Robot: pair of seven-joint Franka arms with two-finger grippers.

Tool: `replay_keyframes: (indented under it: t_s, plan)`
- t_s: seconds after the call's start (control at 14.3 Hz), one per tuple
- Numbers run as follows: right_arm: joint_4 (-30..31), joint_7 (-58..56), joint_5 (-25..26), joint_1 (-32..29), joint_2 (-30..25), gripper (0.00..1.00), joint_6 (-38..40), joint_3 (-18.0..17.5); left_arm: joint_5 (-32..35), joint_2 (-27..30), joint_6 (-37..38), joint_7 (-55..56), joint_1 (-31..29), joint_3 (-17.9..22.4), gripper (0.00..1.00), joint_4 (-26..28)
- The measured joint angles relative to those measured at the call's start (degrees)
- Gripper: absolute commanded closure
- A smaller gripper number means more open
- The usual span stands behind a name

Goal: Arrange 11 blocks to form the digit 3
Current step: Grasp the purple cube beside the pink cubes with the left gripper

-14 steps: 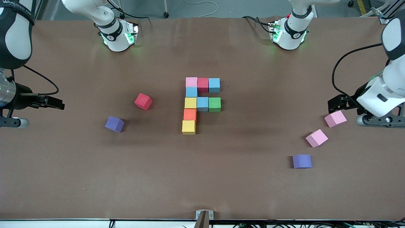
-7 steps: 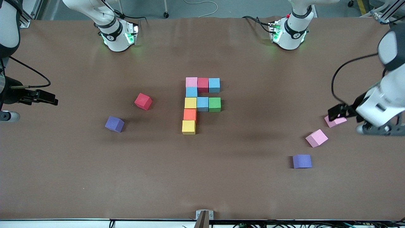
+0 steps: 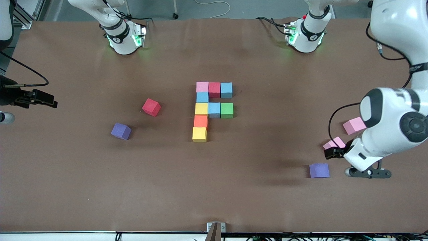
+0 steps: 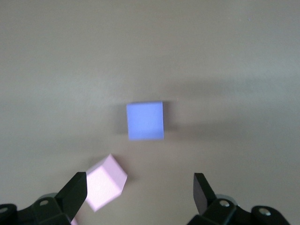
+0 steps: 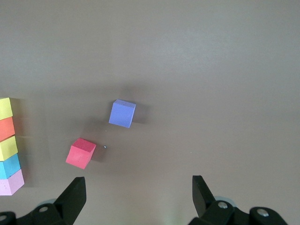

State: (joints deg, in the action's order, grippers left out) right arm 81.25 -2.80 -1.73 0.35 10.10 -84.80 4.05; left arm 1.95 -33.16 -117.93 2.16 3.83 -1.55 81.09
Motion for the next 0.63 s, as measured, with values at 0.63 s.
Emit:
replay_keyframes:
  t_s: [0.63]
  plan:
    - [0.0, 0.0, 0.02, -0.15, -0.1, 0.0, 0.07, -0.15, 0.0, -12.5, -8.73, -3.73, 0.2, 0.22, 0.02, -5.31]
